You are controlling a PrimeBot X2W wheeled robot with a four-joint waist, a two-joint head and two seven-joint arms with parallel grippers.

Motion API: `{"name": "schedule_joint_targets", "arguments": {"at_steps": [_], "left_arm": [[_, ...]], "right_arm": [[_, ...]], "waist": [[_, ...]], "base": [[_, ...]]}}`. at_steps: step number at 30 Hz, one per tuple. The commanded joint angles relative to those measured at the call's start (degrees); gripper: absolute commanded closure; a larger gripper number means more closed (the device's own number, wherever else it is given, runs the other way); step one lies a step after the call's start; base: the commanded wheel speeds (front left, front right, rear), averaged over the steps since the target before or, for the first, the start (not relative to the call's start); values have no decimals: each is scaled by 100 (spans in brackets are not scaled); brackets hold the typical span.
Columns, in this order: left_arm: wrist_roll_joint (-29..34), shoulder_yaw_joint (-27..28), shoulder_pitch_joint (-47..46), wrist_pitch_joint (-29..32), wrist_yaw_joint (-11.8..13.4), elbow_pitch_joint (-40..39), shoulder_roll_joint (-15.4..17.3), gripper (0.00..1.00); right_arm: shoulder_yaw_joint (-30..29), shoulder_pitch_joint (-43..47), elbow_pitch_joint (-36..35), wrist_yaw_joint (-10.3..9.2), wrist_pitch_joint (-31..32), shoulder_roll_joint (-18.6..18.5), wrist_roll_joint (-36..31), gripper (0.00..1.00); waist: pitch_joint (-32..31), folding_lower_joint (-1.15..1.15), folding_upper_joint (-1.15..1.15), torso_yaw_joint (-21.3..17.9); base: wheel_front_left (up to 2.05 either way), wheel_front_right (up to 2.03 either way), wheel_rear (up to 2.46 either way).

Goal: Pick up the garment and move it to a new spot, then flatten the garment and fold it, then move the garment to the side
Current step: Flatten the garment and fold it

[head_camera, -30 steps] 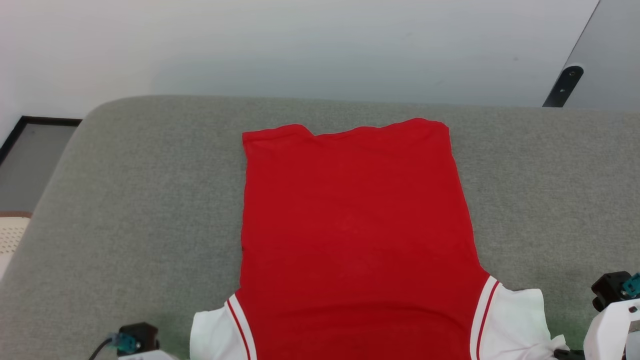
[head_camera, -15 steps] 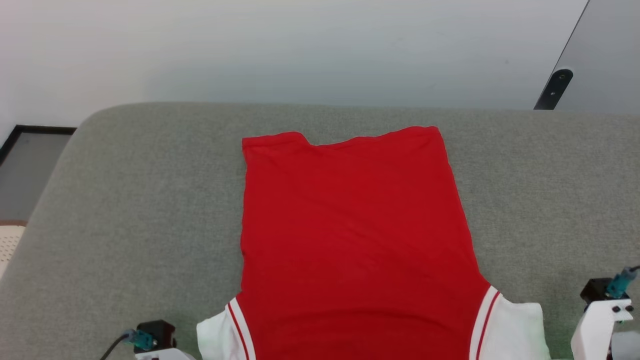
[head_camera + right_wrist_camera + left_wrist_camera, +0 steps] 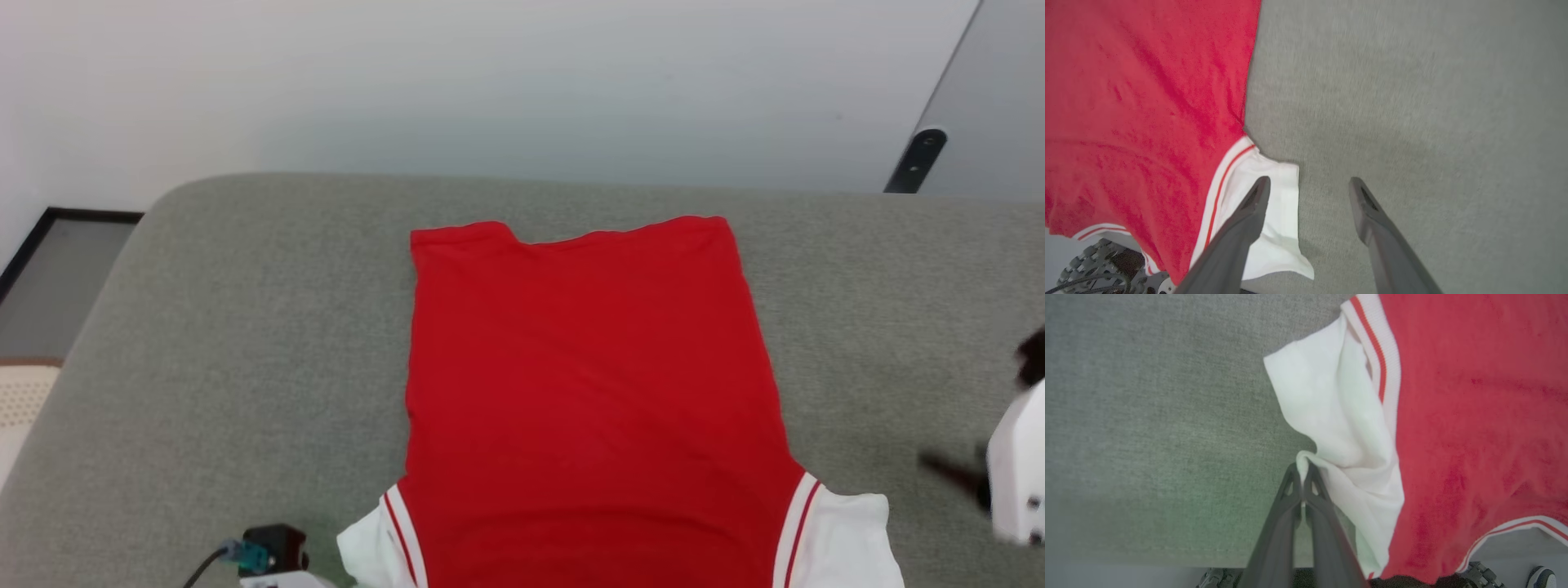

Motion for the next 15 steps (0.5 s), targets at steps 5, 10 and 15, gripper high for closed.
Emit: {"name": "schedule_joint_targets", "arguments": {"at_steps": [5,10,15], "left_arm": [[166,29,-267,-126,-72,-39,-109,100],[337,17,-596,-184,-155,-79,-222,100],[596,-77,-1105,-144,-313,-78,-446,100]], "right_arm": [[8,-502,-784,-7,-1625,-70,-232,0],[434,-1397,-247,-7,-3094,-156,-576,0],[899,-2683,996,-7,-3786,-271,-686,0]], "waist": [[212,0,0,219],[515,0,0,429],[1016,0,0,818]], "base": [[0,0,0],[0,0,0],[0,0,0]]}}
